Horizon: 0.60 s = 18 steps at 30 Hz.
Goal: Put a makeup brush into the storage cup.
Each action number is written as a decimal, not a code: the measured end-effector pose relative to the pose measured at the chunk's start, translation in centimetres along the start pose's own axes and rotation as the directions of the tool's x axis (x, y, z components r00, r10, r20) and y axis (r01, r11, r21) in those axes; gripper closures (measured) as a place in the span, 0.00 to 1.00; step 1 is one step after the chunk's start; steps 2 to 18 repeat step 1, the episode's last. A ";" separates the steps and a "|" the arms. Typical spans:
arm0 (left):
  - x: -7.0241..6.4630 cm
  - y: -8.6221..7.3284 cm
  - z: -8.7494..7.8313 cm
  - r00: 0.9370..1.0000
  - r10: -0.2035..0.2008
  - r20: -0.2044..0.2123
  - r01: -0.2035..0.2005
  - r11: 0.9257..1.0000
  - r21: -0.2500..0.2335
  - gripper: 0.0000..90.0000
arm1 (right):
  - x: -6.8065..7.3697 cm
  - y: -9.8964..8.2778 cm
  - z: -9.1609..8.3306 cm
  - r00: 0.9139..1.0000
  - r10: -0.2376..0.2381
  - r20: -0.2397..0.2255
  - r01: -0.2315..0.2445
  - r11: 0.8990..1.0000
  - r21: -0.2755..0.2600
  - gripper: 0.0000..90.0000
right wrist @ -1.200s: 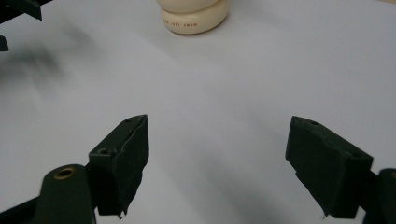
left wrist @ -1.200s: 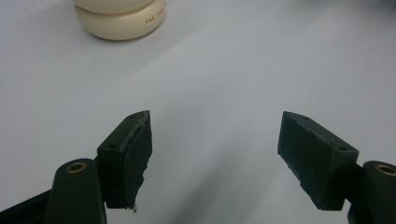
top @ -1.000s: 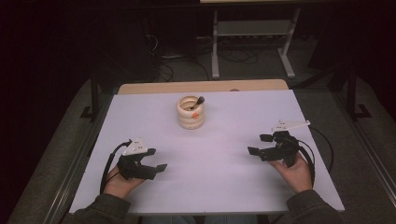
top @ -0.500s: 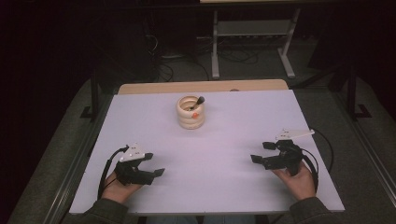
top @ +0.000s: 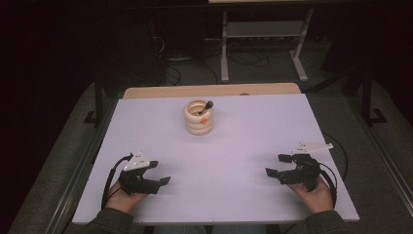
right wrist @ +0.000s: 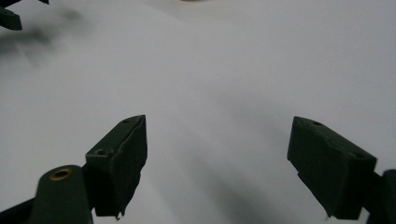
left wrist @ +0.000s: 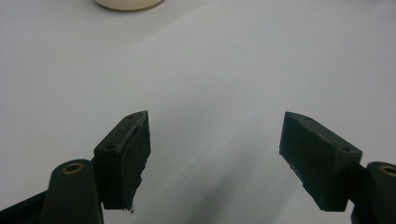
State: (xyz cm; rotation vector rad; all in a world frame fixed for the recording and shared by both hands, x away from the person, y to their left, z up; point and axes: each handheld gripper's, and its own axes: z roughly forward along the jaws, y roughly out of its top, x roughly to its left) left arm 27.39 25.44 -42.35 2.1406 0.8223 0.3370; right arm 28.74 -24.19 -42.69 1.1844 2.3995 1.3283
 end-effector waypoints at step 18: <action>0.1 0.0 -0.1 1.000 0.008 0.004 -0.008 1.000 0.009 0.27 | 0.1 0.0 0.1 1.000 0.002 -0.005 -0.002 1.000 0.000 0.21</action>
